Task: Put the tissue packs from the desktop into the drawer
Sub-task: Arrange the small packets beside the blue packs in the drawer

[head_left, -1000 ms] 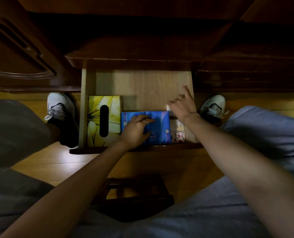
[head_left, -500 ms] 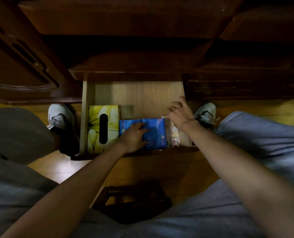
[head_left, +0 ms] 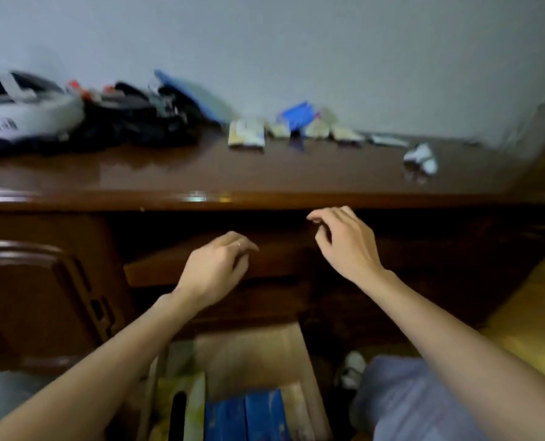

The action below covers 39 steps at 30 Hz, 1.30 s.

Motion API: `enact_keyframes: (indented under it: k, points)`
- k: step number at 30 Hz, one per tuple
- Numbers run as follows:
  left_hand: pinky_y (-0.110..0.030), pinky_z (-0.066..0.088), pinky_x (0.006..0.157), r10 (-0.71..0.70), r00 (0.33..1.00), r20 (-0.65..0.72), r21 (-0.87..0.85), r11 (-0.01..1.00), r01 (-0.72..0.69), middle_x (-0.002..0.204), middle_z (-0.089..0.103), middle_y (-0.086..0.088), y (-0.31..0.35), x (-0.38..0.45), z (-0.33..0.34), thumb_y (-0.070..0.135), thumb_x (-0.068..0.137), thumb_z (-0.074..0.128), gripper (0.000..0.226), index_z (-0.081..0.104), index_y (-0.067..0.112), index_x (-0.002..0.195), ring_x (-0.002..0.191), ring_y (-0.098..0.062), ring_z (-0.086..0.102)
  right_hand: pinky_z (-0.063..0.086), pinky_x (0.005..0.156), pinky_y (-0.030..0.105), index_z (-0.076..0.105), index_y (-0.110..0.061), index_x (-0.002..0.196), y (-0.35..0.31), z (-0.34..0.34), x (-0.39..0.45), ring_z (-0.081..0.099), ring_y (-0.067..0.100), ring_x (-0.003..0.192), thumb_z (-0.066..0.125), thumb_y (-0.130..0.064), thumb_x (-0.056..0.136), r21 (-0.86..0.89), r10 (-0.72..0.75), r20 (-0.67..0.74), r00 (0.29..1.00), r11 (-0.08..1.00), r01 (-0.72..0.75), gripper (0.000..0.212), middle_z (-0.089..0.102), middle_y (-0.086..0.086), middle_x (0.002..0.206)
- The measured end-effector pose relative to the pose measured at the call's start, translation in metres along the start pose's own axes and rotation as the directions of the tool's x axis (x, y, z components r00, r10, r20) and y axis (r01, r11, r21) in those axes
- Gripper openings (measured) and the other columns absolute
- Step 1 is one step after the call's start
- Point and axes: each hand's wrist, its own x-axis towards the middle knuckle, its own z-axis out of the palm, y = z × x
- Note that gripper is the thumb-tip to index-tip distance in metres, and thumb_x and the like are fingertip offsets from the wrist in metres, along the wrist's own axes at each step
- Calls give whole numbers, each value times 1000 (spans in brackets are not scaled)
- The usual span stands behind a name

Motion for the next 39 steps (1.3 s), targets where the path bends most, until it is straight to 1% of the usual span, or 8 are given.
enact_keyframes:
  k: [3,8,12,18,23,32,36,39]
  points:
    - [-24,51,71,74,987,-140,68,996,-65,116,64,13,11,52,-53,25,97,55,22,68,31,114,103,-8,60,53,82,32,64,-26,123,7,-25,57,59,15,112,55,-23,96,-23,23,-116,993,999,-26,29,69,-10,116]
    - [-28,47,71,47,989,-138,63,997,-39,112,64,14,-1,128,-63,28,93,57,20,69,34,107,102,-8,59,32,115,40,42,-24,153,31,-4,108,38,22,146,36,-52,105,-73,245,406,880,969,-237,56,43,0,159]
    - [-29,46,71,-30,993,-113,22,999,32,112,63,15,-21,197,-31,34,90,57,21,68,39,107,99,-8,59,42,106,38,69,-28,115,52,20,125,65,18,111,28,-59,99,-239,147,244,959,967,-88,54,72,-4,114]
    - [-30,43,78,-28,1000,-8,85,996,29,119,61,2,-46,306,25,29,92,59,25,68,31,115,111,-16,52,46,62,32,61,-29,70,89,45,198,58,8,60,41,-58,97,-183,131,304,944,980,-78,44,59,-10,62]
    - [-41,45,97,-64,994,-87,229,970,82,126,62,-4,-73,365,43,24,94,51,33,68,21,123,119,-24,50,55,78,39,59,-34,124,104,96,265,66,17,98,53,-50,98,-102,125,372,920,990,-94,31,68,-7,114]
    - [-46,38,104,-395,909,133,363,873,326,143,47,-17,-135,496,75,32,96,46,53,41,17,147,129,-35,45,26,117,53,-5,-33,163,130,194,362,22,34,153,36,-45,102,-71,72,483,873,997,-43,74,2,1,172]
    - [-43,42,106,-474,814,336,449,840,303,138,57,-9,-153,529,108,40,92,53,50,52,19,137,126,-29,54,20,117,56,21,-27,160,142,224,367,19,36,152,26,-52,104,-97,84,510,856,994,-40,61,22,2,168]
    - [-38,44,98,-373,879,296,582,801,144,134,61,-7,-155,534,118,36,93,53,43,57,18,132,122,-27,58,27,112,54,36,-22,150,139,223,368,29,35,145,29,-50,104,-86,75,473,878,996,-38,54,36,5,160]
